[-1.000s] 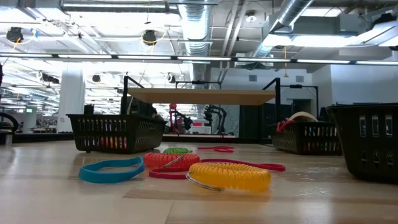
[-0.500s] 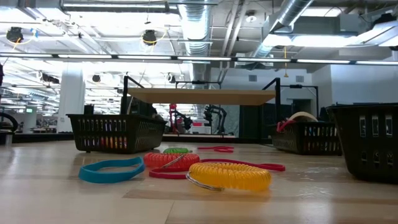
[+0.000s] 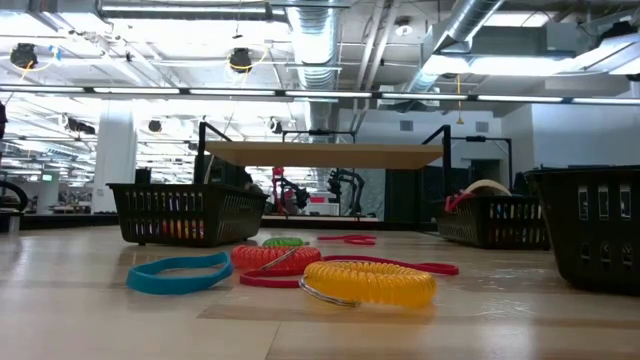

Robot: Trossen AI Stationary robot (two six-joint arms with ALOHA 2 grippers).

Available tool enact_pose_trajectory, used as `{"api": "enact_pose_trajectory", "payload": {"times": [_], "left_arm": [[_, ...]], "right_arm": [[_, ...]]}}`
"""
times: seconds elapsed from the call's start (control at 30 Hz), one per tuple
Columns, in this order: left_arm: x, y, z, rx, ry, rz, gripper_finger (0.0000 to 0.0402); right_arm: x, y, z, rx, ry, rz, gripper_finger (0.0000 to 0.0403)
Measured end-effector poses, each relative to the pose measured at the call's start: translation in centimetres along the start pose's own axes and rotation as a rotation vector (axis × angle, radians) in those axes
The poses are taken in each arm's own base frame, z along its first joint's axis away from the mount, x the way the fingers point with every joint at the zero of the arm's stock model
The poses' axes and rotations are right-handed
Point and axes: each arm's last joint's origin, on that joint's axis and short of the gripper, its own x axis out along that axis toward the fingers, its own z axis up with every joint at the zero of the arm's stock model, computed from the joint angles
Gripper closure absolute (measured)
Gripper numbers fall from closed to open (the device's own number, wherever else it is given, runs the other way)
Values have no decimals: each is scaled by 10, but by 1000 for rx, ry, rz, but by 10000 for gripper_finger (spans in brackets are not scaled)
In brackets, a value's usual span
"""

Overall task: Pick & Place Office Desk Supplies
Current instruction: Put the green spring keychain into the left black bin

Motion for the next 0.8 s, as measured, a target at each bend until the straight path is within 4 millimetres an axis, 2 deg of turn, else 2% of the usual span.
{"api": "enact_pose_trajectory", "payload": {"times": [0.33, 0.67, 0.8], "left_arm": [[0, 0, 3, 2, -36, 19, 400], [-3, -10, 24, 24, -258, -76, 400], [-5, -12, 27, 28, -292, -94, 401]], "right_arm": [[-1, 0, 0, 39, -5, -1, 403], [-1, 0, 2, 32, -27, -6, 403], [-1, 0, 2, 32, -27, -5, 403]]}}
